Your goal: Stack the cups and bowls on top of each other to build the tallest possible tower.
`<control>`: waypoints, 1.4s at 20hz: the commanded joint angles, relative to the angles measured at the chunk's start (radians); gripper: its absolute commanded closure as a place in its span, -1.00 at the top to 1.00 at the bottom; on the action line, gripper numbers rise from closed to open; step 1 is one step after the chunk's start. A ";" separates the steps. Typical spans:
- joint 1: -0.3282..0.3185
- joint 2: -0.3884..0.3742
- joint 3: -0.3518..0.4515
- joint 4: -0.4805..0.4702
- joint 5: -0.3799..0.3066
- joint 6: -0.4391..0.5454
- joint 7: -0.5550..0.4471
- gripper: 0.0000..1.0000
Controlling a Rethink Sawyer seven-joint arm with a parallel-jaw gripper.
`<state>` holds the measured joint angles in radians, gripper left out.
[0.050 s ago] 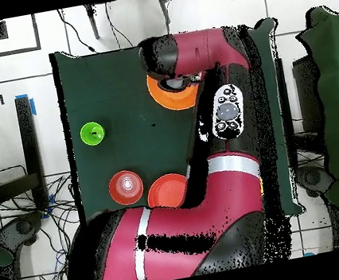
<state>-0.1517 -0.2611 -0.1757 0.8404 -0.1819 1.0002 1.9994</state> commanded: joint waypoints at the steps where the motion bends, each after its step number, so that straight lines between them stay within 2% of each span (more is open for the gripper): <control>1: 0.007 0.022 0.122 0.103 -0.036 -0.058 -0.138 1.00; 11: 0.018 0.027 0.126 0.054 -0.021 0.000 -0.138 1.00; 28: 0.025 0.014 0.148 0.096 0.002 -0.014 -0.105 1.00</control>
<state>-0.1460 -0.2600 -0.1625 0.8482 -0.1813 0.9810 1.9994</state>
